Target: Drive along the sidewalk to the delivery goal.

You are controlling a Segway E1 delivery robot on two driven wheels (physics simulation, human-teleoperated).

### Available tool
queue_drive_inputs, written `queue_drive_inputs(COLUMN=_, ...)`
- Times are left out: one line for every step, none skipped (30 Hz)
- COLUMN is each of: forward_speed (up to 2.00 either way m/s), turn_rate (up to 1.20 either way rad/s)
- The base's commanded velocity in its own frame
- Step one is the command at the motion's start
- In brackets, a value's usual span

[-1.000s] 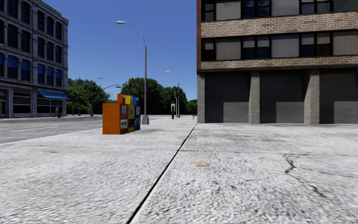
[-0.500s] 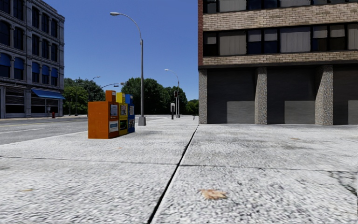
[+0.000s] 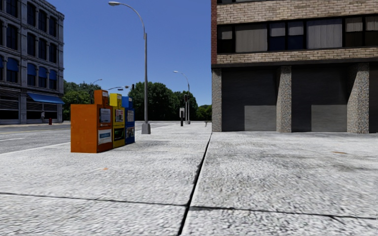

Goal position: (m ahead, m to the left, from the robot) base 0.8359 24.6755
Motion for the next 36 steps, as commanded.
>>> queue_drive_inputs(forward_speed=2.0, turn_rate=0.0)
queue_drive_inputs(forward_speed=2.0, turn_rate=0.0)
queue_drive_inputs(forward_speed=2.0, turn_rate=0.0)
queue_drive_inputs(forward_speed=2.0, turn_rate=0.0)
queue_drive_inputs(forward_speed=2.0, turn_rate=0.0)
queue_drive_inputs(forward_speed=2.0, turn_rate=0.0)
queue_drive_inputs(forward_speed=2.0, turn_rate=0.0)
queue_drive_inputs(forward_speed=2.0, turn_rate=0.0)
queue_drive_inputs(forward_speed=2.0, turn_rate=0.0)
queue_drive_inputs(forward_speed=2.0, turn_rate=0.0)
queue_drive_inputs(forward_speed=2.0, turn_rate=0.0)
queue_drive_inputs(forward_speed=2.0, turn_rate=0.0)
queue_drive_inputs(forward_speed=2.0, turn_rate=0.0)
queue_drive_inputs(forward_speed=2.0, turn_rate=0.0)
queue_drive_inputs(forward_speed=2.0, turn_rate=0.0)
queue_drive_inputs(forward_speed=2.0, turn_rate=0.0)
queue_drive_inputs(forward_speed=2.0, turn_rate=0.0)
queue_drive_inputs(forward_speed=2.0, turn_rate=0.0)
queue_drive_inputs(forward_speed=2.0, turn_rate=0.0)
queue_drive_inputs(forward_speed=2.0, turn_rate=0.0)
queue_drive_inputs(forward_speed=2.0, turn_rate=0.0)
queue_drive_inputs(forward_speed=2.0, turn_rate=0.0)
queue_drive_inputs(forward_speed=2.0, turn_rate=0.0)
queue_drive_inputs(forward_speed=2.0, turn_rate=0.0)
queue_drive_inputs(forward_speed=2.0, turn_rate=0.0)
queue_drive_inputs(forward_speed=2.0, turn_rate=0.0)
queue_drive_inputs(forward_speed=2.0, turn_rate=0.0)
queue_drive_inputs(forward_speed=2.0, turn_rate=0.0)
queue_drive_inputs(forward_speed=2.0, turn_rate=0.0)
queue_drive_inputs(forward_speed=2.0, turn_rate=0.0)
queue_drive_inputs(forward_speed=2.0, turn_rate=0.0)
queue_drive_inputs(forward_speed=2.0, turn_rate=0.0)
queue_drive_inputs(forward_speed=2.0, turn_rate=0.0)
queue_drive_inputs(forward_speed=2.0, turn_rate=0.0)
queue_drive_inputs(forward_speed=2.0, turn_rate=0.0)
queue_drive_inputs(forward_speed=2.0, turn_rate=0.0)
